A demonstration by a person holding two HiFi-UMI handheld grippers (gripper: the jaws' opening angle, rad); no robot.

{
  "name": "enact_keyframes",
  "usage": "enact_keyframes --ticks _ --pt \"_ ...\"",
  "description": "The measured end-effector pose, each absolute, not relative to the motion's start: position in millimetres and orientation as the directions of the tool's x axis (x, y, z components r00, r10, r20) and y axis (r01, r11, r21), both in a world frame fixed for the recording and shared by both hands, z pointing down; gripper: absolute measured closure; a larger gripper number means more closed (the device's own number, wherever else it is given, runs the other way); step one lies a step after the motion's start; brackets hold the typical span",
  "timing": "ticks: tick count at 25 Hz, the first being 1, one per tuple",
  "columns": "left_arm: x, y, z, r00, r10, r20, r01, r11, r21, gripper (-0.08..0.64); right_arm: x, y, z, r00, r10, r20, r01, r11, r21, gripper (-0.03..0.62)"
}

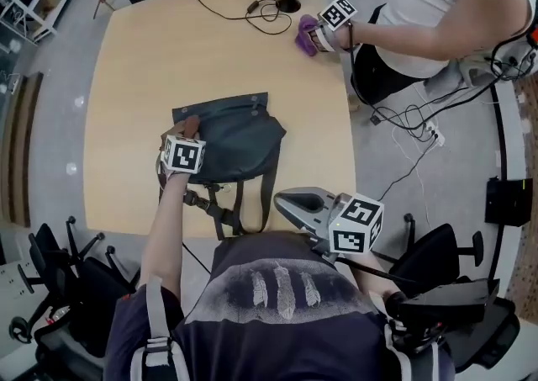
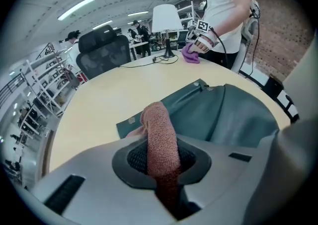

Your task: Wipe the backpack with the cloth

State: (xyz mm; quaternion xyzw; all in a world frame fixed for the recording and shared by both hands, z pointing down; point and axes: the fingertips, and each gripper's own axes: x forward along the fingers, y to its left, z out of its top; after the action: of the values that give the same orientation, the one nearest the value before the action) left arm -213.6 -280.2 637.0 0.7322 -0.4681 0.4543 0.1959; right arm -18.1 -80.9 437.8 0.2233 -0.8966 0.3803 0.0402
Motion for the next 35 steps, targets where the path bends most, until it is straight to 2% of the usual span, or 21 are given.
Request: enact_keyframes --ticks 6,12,18,21,24,26,28,30,33,35 --pt "-127.3 -283.9 642.8 0.288 -0.399 0.871 -0.736 -0.674 -0.065 0.503 -11.4 -76.9 439.6 -0.894 -0.387 0.227 -0.432 0.604 -0.67 0.591" --pt "-59.2 -295.0 637.5 0.342 -0.341 0.875 -0.676 -0.736 -0.023 0.503 7.2 -69.5 439.0 -0.875 -0.426 0.23 -0.459 0.577 -0.676 0.591" --pt "21.7 -283.3 616.7 0.537 -0.192 0.822 -0.56 -0.809 0.177 0.503 27.2 -66.5 442.9 -0.849 -0.478 0.224 -0.486 0.541 -0.686 0.591" --pt "60.5 -283.8 585.5 0.728 -0.142 0.671 -0.492 -0.79 0.366 0.503 27.3 -65.4 445.3 -0.851 -0.472 0.23 -0.484 0.535 -0.693 0.591" --pt "76.4 -320.7 540.2 0.854 -0.282 0.438 -0.497 -0.693 0.523 0.503 21.6 -65.5 445.5 -0.865 -0.439 0.242 -0.472 0.551 -0.689 0.591" --pt "64.0 -348.4 534.9 0.831 -0.392 0.395 -0.556 -0.611 0.563 0.503 14.7 -65.4 445.4 -0.873 -0.419 0.25 -0.465 0.56 -0.686 0.591" --pt "45.1 -364.2 553.9 0.771 -0.446 0.454 -0.637 -0.557 0.533 0.503 10.3 -64.4 446.5 -0.874 -0.407 0.266 -0.469 0.559 -0.684 0.591" --pt "29.6 -367.5 584.6 0.691 -0.447 0.569 -0.709 -0.574 0.411 0.503 9.9 -62.8 447.1 -0.868 -0.404 0.287 -0.482 0.55 -0.682 0.591" --pt "3.2 -367.0 624.9 0.549 -0.442 0.71 -0.743 -0.647 0.172 0.503 8.4 -63.8 445.9 -0.861 -0.407 0.306 -0.496 0.536 -0.683 0.591" --pt "-17.9 -369.6 639.0 0.483 -0.457 0.747 -0.751 -0.654 0.086 0.503 6.0 -67.3 446.2 -0.86 -0.407 0.309 -0.498 0.53 -0.687 0.591"
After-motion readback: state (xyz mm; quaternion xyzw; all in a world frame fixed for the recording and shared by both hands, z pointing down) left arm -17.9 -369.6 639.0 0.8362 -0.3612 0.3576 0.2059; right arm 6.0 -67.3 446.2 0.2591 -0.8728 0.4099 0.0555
